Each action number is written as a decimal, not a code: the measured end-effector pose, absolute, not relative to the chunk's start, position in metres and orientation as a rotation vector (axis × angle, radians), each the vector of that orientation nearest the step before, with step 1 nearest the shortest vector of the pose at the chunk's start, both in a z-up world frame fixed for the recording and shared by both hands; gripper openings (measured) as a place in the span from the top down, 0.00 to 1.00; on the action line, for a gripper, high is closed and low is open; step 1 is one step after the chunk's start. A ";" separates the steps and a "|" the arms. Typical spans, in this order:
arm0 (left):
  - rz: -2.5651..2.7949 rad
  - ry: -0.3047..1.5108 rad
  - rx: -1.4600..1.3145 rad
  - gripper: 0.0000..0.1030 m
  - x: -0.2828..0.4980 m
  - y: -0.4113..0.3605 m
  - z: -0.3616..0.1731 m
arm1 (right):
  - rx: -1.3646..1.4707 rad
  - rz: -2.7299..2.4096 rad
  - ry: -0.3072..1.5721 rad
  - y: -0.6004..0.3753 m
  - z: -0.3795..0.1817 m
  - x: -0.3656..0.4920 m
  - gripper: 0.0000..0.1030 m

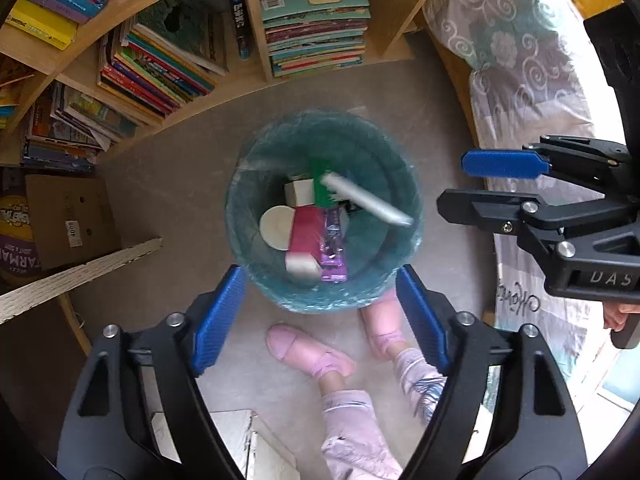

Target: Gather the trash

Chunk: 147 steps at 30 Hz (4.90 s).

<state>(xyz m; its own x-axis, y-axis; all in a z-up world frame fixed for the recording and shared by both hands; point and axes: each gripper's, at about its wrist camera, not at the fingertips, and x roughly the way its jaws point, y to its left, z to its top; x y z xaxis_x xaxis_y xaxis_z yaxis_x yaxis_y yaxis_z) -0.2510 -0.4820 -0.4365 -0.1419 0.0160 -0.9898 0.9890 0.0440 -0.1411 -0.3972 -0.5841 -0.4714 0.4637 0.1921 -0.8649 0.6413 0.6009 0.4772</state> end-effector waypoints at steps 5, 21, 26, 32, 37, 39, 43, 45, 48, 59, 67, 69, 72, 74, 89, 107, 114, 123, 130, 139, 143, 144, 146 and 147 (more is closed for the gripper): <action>-1.290 1.347 1.141 0.26 -0.259 -0.480 -0.433 | 0.960 -0.382 1.047 -0.595 -0.464 -0.414 0.39; -1.266 1.343 1.086 0.08 -0.269 -0.476 -0.384 | 1.006 -0.463 0.918 -0.601 -0.399 -0.462 0.22; -1.253 1.352 1.043 0.07 -0.269 -0.470 -0.343 | 0.963 -0.435 0.910 -0.595 -0.354 -0.466 0.22; -1.260 1.313 1.034 0.07 -0.276 -0.456 -0.278 | 0.849 -0.410 0.928 -0.584 -0.280 -0.466 0.18; -1.232 1.287 1.005 0.07 -0.278 -0.438 -0.221 | 0.740 -0.409 0.964 -0.576 -0.224 -0.461 0.18; -1.232 1.270 0.967 0.07 -0.275 -0.429 -0.198 | 0.710 -0.392 0.959 -0.574 -0.204 -0.458 0.18; -1.184 1.198 0.881 0.07 -0.262 -0.407 -0.149 | 0.616 -0.342 0.966 -0.566 -0.165 -0.442 0.18; -1.117 1.154 0.819 0.07 -0.251 -0.396 -0.124 | 0.591 -0.300 0.966 -0.560 -0.149 -0.431 0.18; -1.059 1.147 0.692 0.07 -0.228 -0.374 -0.094 | 0.515 -0.218 0.959 -0.545 -0.123 -0.405 0.18; -0.726 1.133 0.378 0.07 -0.153 -0.265 -0.045 | 0.295 0.085 0.967 -0.461 -0.069 -0.298 0.18; -0.530 1.129 0.198 0.07 -0.110 -0.170 -0.029 | 0.160 0.248 0.944 -0.380 -0.038 -0.234 0.18; -0.462 1.115 0.142 0.07 -0.099 -0.140 -0.025 | 0.114 0.300 0.931 -0.350 -0.031 -0.216 0.17; -0.370 1.100 0.034 0.07 -0.088 -0.090 -0.020 | 0.058 0.371 0.919 -0.308 -0.026 -0.192 0.16; -0.306 1.083 -0.007 0.07 -0.085 -0.063 -0.019 | 0.031 0.419 0.919 -0.280 -0.025 -0.178 0.16; 0.068 0.997 -0.136 0.07 -0.092 0.073 -0.015 | -0.142 0.738 0.927 -0.119 -0.021 -0.107 0.17; 0.319 0.898 -0.230 0.07 -0.105 0.148 -0.019 | -0.223 0.896 0.902 -0.056 -0.015 -0.084 0.17; 0.316 0.921 -0.273 0.07 -0.096 0.154 -0.033 | -0.219 0.886 0.900 -0.058 -0.014 -0.078 0.17; 0.349 0.939 -0.208 0.07 -0.075 0.148 -0.040 | -0.186 0.864 0.914 -0.057 -0.016 -0.061 0.17; 0.345 0.943 -0.202 0.07 -0.072 0.149 -0.044 | -0.178 0.867 0.908 -0.054 -0.014 -0.063 0.16; 0.328 0.936 -0.215 0.07 -0.079 0.156 -0.045 | -0.178 0.860 0.913 -0.052 -0.014 -0.065 0.17; 0.321 0.937 -0.231 0.07 -0.079 0.158 -0.046 | -0.182 0.857 0.915 -0.052 -0.014 -0.064 0.17; 0.319 0.938 -0.234 0.07 -0.079 0.158 -0.046 | -0.179 0.855 0.915 -0.052 -0.014 -0.064 0.16; 0.321 0.943 -0.234 0.07 -0.079 0.159 -0.047 | -0.173 0.856 0.917 -0.052 -0.014 -0.063 0.17; 0.318 0.943 -0.236 0.07 -0.079 0.160 -0.048 | -0.171 0.855 0.917 -0.052 -0.014 -0.063 0.17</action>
